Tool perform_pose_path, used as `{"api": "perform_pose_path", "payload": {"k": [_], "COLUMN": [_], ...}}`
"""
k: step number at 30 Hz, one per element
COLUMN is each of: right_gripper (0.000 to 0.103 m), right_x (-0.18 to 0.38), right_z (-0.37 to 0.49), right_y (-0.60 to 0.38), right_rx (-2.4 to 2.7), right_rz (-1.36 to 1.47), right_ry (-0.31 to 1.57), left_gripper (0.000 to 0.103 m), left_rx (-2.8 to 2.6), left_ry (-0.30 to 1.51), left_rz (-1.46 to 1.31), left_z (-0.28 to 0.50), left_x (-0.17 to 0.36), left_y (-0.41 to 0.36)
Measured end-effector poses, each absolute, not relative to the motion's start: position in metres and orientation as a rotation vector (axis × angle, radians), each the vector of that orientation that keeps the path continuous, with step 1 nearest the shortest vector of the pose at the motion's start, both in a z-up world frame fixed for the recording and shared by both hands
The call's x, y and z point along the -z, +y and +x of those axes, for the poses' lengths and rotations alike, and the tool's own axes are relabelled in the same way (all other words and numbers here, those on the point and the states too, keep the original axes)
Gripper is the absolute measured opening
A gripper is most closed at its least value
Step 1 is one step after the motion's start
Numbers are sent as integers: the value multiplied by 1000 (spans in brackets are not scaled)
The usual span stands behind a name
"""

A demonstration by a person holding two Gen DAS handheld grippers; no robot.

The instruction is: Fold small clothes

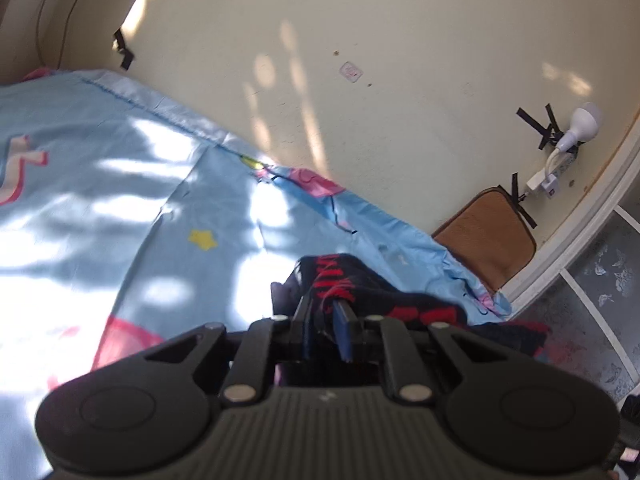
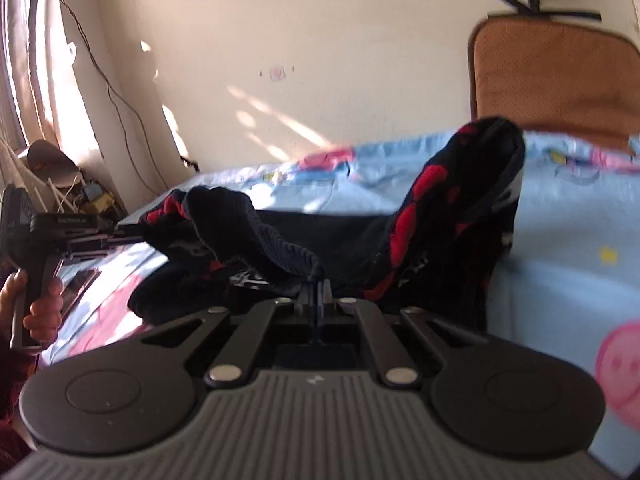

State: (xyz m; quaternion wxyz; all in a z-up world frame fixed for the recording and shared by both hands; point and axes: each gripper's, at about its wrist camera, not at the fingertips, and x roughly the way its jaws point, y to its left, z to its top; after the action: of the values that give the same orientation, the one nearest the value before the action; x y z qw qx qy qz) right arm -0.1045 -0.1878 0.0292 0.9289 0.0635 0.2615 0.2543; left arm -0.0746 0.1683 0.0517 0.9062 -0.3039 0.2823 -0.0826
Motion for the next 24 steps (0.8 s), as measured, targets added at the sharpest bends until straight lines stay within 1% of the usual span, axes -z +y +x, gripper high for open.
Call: {"api": "perform_pose_path", "payload": {"k": [1, 3, 4, 5, 6, 7, 8, 9, 10, 11, 12, 13, 14, 15, 17, 18, 19, 20, 21, 22, 24], "right_gripper": [4, 9, 9, 9, 14, 17, 22, 28, 32, 43, 58, 65, 74, 79, 80, 80, 79, 65, 32, 21, 21], "right_x": [-11, 8, 11, 9, 5, -3, -11, -20, -29, -37, -44, -48, -51, -53, -50, -47, -40, -33, -27, -23, -25], "right_z": [-107, -115, -117, -121, -123, -127, -127, -127, -125, -123, -118, -117, -114, -106, -85, -73, -61, -53, -45, -40, -49], "right_y": [-185, -181, -182, -186, -192, -203, -211, -219, -227, -235, -242, -249, -256, -262, -271, -272, -276, -276, -273, -268, -264], "right_rx": [-524, -493, -500, -511, -515, -519, -510, -482, -441, -390, -322, -253, -202, -160, -102, -100, -120, -159, -195, -214, -243], "right_rz": [135, 114, 117, 139, 167, 199, 224, 243, 259, 272, 287, 302, 316, 327, 345, 358, 380, 398, 406, 406, 445], "right_ry": [575, 617, 628, 617, 594, 557, 519, 476, 433, 392, 353, 311, 272, 249, 275, 307, 353, 400, 451, 493, 501], "left_gripper": [12, 14, 21, 25, 34, 46, 55, 72, 85, 88, 89, 90, 90, 90, 83, 62, 31, 20, 18, 17, 15], "left_rx": [153, 124, 119, 113, 109, 106, 104, 105, 107, 111, 118, 125, 128, 131, 139, 156, 184, 192, 188, 191, 242], "left_ry": [610, 628, 624, 612, 599, 584, 582, 582, 585, 590, 599, 609, 622, 636, 676, 708, 741, 768, 770, 758, 730], "left_rz": [-652, -687, -701, -719, -733, -750, -764, -776, -785, -787, -783, -774, -770, -770, -783, -791, -790, -768, -732, -709, -758], "left_z": [-78, -85, -90, -94, -96, -101, -100, -97, -94, -88, -81, -74, -66, -59, -44, -37, -31, -28, -29, -32, -43], "left_x": [-43, -36, -35, -37, -39, -43, -46, -48, -50, -52, -52, -52, -51, -49, -41, -36, -32, -32, -36, -42, -55], "left_y": [173, 179, 183, 188, 191, 197, 199, 200, 199, 197, 192, 188, 184, 181, 175, 170, 165, 158, 153, 151, 156]}}
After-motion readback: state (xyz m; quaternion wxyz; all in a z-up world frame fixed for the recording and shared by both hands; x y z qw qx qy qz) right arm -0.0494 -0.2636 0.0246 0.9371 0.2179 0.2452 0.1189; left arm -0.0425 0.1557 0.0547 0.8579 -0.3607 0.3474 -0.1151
